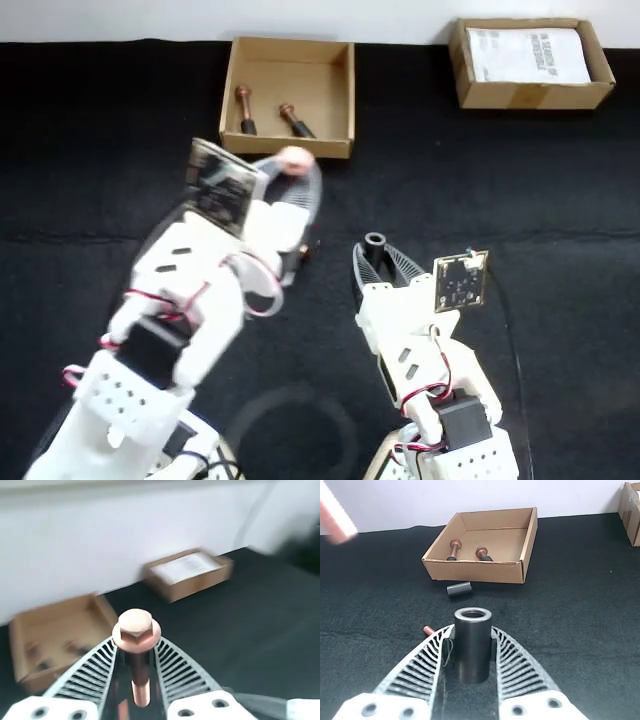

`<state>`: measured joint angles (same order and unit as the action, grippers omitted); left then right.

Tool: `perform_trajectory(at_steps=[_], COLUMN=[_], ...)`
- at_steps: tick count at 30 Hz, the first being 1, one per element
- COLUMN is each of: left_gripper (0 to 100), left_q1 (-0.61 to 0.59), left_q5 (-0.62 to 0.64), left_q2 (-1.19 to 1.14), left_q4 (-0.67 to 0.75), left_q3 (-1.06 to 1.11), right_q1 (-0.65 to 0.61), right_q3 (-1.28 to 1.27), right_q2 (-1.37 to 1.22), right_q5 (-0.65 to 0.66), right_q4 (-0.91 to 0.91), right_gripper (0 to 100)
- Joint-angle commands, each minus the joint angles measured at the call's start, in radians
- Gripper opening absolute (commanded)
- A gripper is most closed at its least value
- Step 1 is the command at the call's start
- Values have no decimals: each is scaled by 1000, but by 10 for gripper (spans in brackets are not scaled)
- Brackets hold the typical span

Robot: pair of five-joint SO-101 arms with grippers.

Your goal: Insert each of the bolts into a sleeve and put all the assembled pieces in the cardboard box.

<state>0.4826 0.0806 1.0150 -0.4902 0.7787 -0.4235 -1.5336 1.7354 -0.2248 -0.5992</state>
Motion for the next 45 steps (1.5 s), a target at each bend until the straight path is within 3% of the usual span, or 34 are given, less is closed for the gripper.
perform_trajectory(at_steps=[1, 6, 17, 24, 33, 38, 45], left_gripper=[9, 9, 9, 9, 9, 9, 9], left_q1=[76, 99, 101, 99, 147, 203, 174], left_q5=[6, 9, 216, 215, 215, 213, 210], left_q2=[-110, -300, -435, -433, -440, -441, -441], left_q4=[109, 109, 109, 106, -109, -144, -140], left_q3=[-71, -176, -182, -209, -461, -456, -395], right_q1=[-12, -12, -5, -5, -7, -5, -5], right_q3=[2, -18, -16, -18, -21, -50, -47], right_q2=[8, 8, 8, -1, -1, 7, 7], right_q5=[-6, -6, -6, -6, -6, -5, -5], right_q4=[22, 22, 71, 104, 104, 125, 130], right_gripper=[8, 8, 8, 8, 8, 8, 8])
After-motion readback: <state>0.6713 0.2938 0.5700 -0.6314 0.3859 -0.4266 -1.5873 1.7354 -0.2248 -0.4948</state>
